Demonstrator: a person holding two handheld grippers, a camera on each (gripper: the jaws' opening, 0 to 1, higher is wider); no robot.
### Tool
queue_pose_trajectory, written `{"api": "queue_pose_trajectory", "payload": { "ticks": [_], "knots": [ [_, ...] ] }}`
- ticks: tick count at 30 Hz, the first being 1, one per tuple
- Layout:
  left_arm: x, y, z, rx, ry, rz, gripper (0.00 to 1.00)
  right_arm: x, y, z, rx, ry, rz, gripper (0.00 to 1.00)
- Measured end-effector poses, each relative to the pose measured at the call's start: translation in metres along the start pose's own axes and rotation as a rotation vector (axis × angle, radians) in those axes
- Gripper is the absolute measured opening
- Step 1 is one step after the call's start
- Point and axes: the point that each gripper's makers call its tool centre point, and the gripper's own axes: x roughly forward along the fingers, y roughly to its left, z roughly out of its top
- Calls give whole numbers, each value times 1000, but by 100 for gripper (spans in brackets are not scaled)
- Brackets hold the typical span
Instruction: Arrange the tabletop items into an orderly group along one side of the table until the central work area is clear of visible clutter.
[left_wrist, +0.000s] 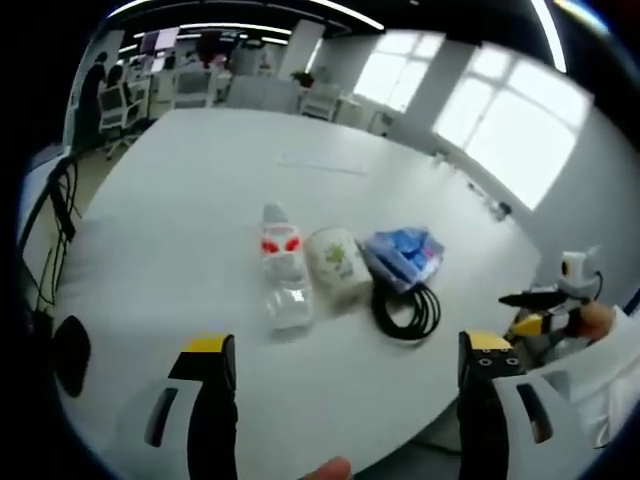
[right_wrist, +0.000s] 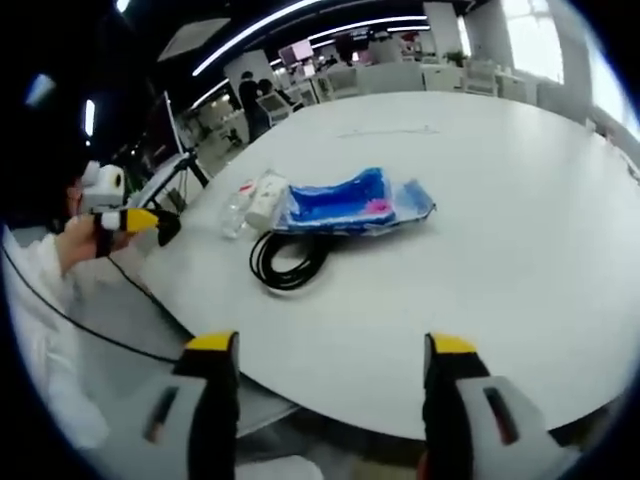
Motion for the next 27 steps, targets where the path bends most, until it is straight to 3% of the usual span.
{"api": "queue_pose_trajectory", "payload": {
  "ticks": [16,27],
  "knots": [
    [25,18,14,-2,48,38,83,5,-2,-8,25,17,0,72],
    [39,32,14,-31,110,76,80,7,0,-13,42,30,-2,71]
  ]
}}
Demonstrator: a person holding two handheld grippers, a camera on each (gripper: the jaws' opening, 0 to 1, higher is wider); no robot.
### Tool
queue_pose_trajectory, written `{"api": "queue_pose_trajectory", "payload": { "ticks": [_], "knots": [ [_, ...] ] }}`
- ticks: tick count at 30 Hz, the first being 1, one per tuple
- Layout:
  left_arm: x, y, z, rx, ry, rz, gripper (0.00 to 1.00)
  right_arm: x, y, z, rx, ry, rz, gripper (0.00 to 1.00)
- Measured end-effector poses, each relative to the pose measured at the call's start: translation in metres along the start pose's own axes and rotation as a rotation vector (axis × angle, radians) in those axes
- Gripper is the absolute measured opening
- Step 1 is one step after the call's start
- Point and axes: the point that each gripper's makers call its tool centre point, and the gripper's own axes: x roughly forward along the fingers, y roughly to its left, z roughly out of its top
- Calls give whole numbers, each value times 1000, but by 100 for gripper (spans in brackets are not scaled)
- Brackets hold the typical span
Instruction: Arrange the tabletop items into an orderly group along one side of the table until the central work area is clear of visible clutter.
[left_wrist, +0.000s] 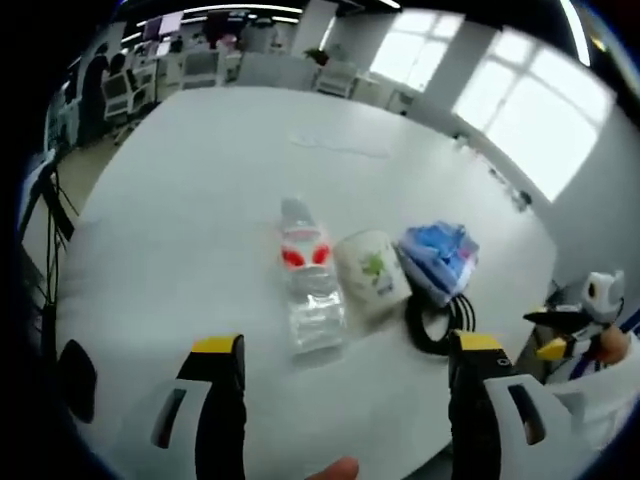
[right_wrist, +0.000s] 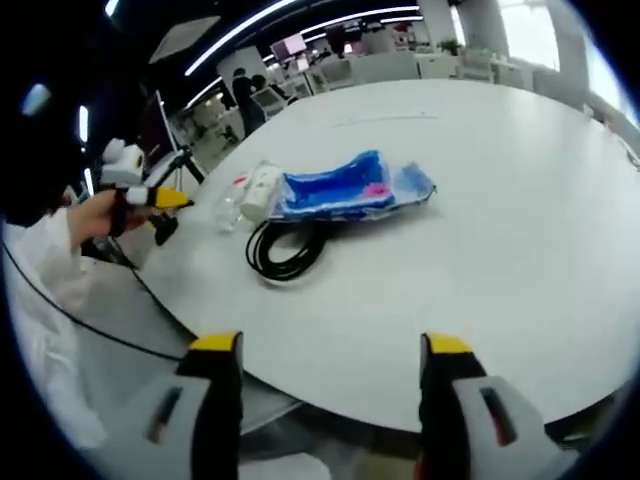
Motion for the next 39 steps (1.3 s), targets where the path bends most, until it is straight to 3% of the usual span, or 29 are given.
{"api": "queue_pose_trajectory", "payload": {
  "ticks": [17,39],
  "knots": [
    [28,3,24,3,33,11,78,2,-3,1,19,2,-5,71],
    [51,12,25,22,132,86,74,4,-9,-5,40,12,-10,70]
  ]
}}
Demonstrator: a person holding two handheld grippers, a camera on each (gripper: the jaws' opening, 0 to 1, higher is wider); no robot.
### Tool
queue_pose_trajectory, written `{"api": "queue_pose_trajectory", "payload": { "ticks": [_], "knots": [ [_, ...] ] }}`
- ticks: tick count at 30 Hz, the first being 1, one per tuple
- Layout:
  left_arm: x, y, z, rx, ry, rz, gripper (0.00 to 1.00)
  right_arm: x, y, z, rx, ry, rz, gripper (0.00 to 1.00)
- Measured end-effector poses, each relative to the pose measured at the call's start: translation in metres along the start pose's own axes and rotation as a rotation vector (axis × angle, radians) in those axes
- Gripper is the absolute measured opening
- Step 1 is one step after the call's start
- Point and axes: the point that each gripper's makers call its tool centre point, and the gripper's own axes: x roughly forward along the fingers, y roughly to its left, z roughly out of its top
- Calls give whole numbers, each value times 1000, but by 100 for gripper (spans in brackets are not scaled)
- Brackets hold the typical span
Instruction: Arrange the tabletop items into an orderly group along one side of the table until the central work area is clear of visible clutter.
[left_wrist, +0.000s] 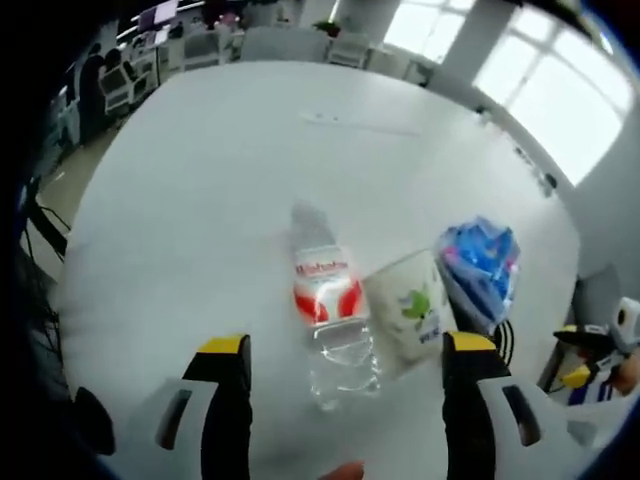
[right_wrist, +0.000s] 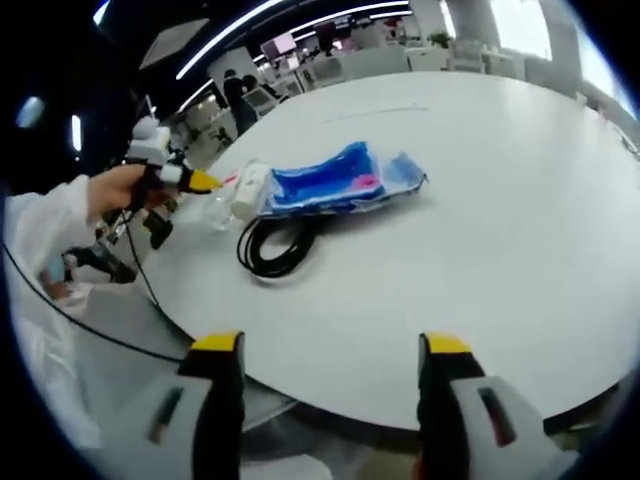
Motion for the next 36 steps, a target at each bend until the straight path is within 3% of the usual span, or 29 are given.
{"api": "queue_pose_trajectory", "payload": {
  "ticks": [14,36],
  "knots": [
    [16,8,-9,8,83,49,67,5,-3,2,7,-2,-5,67],
    [41,16,-16,-24,139,133,57,4,-8,-3,26,7,-12,66]
  ]
}}
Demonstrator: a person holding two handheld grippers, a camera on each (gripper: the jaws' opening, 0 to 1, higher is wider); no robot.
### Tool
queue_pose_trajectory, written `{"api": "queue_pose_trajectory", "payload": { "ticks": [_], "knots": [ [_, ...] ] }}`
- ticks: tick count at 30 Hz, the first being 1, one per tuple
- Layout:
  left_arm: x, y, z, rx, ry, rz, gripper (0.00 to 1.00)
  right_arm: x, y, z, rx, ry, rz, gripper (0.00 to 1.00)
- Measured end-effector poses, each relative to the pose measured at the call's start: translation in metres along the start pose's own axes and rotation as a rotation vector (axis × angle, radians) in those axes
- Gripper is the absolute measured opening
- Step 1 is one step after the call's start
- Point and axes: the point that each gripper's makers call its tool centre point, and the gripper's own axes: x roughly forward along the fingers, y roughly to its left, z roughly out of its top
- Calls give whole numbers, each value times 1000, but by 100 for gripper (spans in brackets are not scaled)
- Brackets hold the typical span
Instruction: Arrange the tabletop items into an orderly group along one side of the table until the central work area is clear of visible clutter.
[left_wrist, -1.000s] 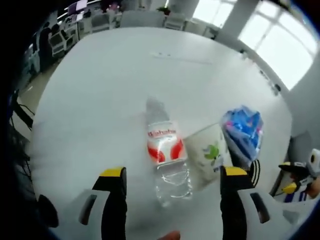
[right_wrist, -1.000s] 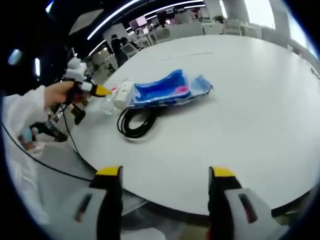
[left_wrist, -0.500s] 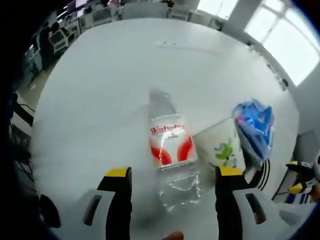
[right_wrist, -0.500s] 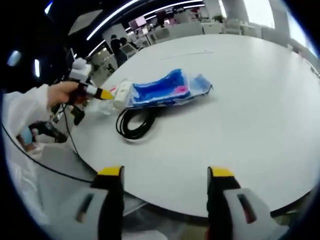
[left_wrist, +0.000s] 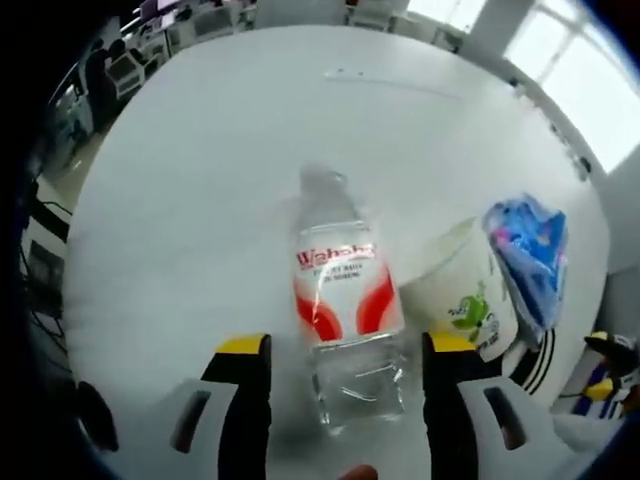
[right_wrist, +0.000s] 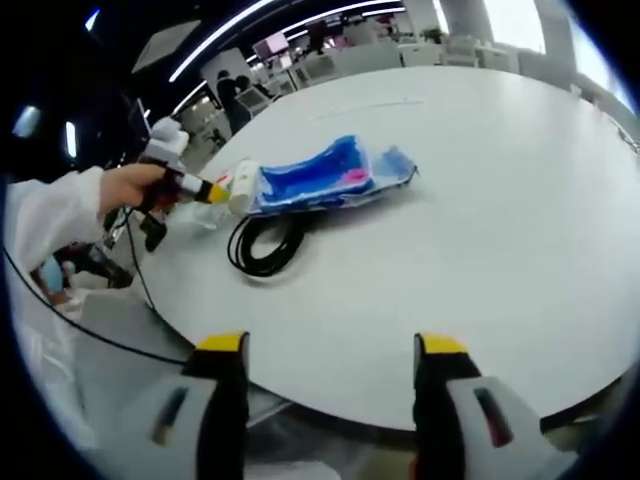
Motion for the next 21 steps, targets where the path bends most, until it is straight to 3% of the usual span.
{"api": "queue_pose_trajectory", "payload": {
  "ticks": [10,14,21],
  "knots": [
    [4,3,2,12,-18,69,55,2,1,-2,5,3,2,65],
    [4,10,4,36,-43,113,41,4,5,-3,1,8,11,65],
    [1,13,2,-58,-85,93,37,6,10,3,-20,7,25,65]
  ]
}}
